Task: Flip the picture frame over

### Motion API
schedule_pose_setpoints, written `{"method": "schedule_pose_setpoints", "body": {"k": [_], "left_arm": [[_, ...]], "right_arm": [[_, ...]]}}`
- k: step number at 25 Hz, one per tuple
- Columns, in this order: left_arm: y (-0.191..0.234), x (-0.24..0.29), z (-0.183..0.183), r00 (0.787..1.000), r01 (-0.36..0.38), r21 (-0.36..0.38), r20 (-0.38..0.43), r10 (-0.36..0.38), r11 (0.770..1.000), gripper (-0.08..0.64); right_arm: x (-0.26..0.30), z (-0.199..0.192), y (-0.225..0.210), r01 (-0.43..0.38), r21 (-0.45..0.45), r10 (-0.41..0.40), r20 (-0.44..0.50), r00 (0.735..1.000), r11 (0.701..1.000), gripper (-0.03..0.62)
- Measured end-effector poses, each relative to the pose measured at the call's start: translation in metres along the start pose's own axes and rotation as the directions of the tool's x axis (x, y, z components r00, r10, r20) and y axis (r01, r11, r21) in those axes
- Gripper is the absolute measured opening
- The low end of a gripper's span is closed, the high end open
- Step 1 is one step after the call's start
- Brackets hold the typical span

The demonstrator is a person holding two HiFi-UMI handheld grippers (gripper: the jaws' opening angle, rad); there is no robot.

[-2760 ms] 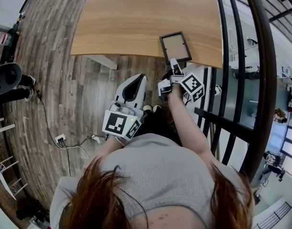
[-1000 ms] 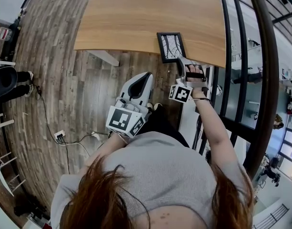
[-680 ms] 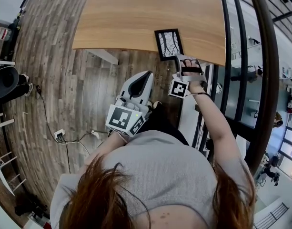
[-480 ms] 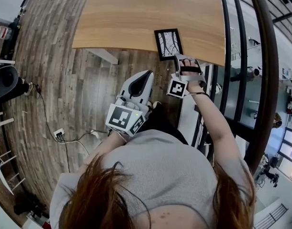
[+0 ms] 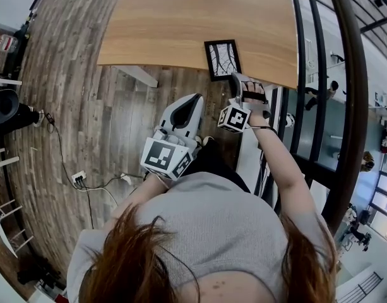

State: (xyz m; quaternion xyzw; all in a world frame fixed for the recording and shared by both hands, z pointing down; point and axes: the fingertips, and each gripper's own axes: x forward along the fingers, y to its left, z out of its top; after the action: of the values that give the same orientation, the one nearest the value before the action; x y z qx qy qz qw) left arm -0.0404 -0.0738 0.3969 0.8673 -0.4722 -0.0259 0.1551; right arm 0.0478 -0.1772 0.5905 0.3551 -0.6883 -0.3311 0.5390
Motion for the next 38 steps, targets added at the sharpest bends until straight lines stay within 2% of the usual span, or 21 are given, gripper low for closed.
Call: {"method": "schedule_pose_setpoints", "body": {"k": [3, 7, 11, 13, 14, 15, 17, 19, 21, 23, 24, 26, 28, 31, 33, 38], "left_arm": [[-0.003, 0.002, -0.001, 1.000, 0.004, 0.005, -0.003, -0.004, 1.000, 0.005], [-0.009, 0.006, -0.004, 1.000, 0.017, 0.004, -0.008, -0.017, 1.000, 0.005], [-0.018, 0.009, -0.006, 0.999, 0.042, 0.016, -0.018, -0.042, 0.999, 0.006], [-0.022, 0.010, -0.002, 0.999, 0.051, 0.019, -0.009, -0.051, 0.998, 0.005], [-0.022, 0.010, 0.001, 0.999, 0.054, 0.022, -0.002, -0.054, 0.998, 0.006], [-0.021, 0.011, 0.003, 0.998, 0.054, 0.024, 0.007, -0.054, 0.998, 0.006], [-0.019, 0.012, 0.007, 0.998, 0.051, 0.027, 0.019, -0.051, 0.998, 0.005], [-0.017, 0.013, 0.012, 0.998, 0.047, 0.031, 0.030, -0.047, 0.998, 0.005], [-0.017, 0.014, 0.018, 0.998, 0.046, 0.035, 0.048, -0.048, 0.998, 0.006], [-0.020, 0.016, 0.027, 0.996, 0.050, 0.042, 0.069, -0.053, 0.998, 0.006], [-0.022, 0.016, 0.032, 0.995, 0.053, 0.048, 0.081, -0.057, 0.997, 0.006], [-0.025, 0.018, 0.042, 0.992, 0.063, 0.062, 0.106, -0.069, 0.996, 0.006], [-0.029, 0.019, 0.053, 0.988, 0.074, 0.073, 0.129, -0.083, 0.995, 0.006], [-0.038, 0.021, 0.065, 0.982, 0.094, 0.085, 0.155, -0.106, 0.992, 0.006], [-0.043, 0.021, 0.071, 0.978, 0.104, 0.094, 0.169, -0.119, 0.990, 0.005], [-0.045, 0.022, 0.077, 0.974, 0.111, 0.100, 0.185, -0.128, 0.989, 0.006]], "right_arm": [[-0.008, -0.005, -0.004, 0.007, 0.048, -0.007, -0.008, 1.000, 0.999, 0.112], [-0.022, -0.012, -0.016, 0.063, 0.137, -0.064, 0.001, 0.998, 0.988, 0.115], [-0.026, -0.016, -0.015, 0.047, 0.180, -0.048, -0.001, 0.999, 0.983, 0.115], [-0.034, -0.019, -0.022, 0.060, 0.234, -0.060, -0.006, 0.998, 0.970, 0.115], [-0.039, -0.021, -0.029, 0.075, 0.291, -0.076, -0.009, 0.997, 0.954, 0.115], [-0.045, -0.023, -0.039, 0.093, 0.364, -0.094, -0.013, 0.995, 0.927, 0.115], [-0.057, -0.026, -0.066, 0.123, 0.526, -0.135, -0.016, 0.991, 0.842, 0.114], [-0.074, -0.025, -0.100, 0.132, 0.675, -0.186, 0.007, 0.983, 0.726, 0.114], [-0.096, -0.016, -0.136, 0.104, 0.802, -0.254, 0.061, 0.965, 0.589, 0.114], [-0.123, -0.002, -0.173, 0.031, 0.888, -0.344, 0.145, 0.928, 0.458, 0.114], [-0.138, 0.005, -0.189, -0.010, 0.913, -0.394, 0.187, 0.900, 0.408, 0.114], [-0.162, 0.018, -0.217, -0.074, 0.938, -0.482, 0.240, 0.843, 0.337, 0.112], [-0.182, 0.024, -0.239, -0.092, 0.955, -0.546, 0.239, 0.803, 0.283, 0.112], [-0.204, 0.026, -0.252, -0.115, 0.968, -0.583, 0.226, 0.780, 0.221, 0.110], [-0.213, 0.030, -0.250, -0.149, 0.965, -0.579, 0.250, 0.776, 0.217, 0.102], [-0.226, 0.041, -0.243, -0.194, 0.946, -0.576, 0.314, 0.755, 0.261, 0.018]]}}
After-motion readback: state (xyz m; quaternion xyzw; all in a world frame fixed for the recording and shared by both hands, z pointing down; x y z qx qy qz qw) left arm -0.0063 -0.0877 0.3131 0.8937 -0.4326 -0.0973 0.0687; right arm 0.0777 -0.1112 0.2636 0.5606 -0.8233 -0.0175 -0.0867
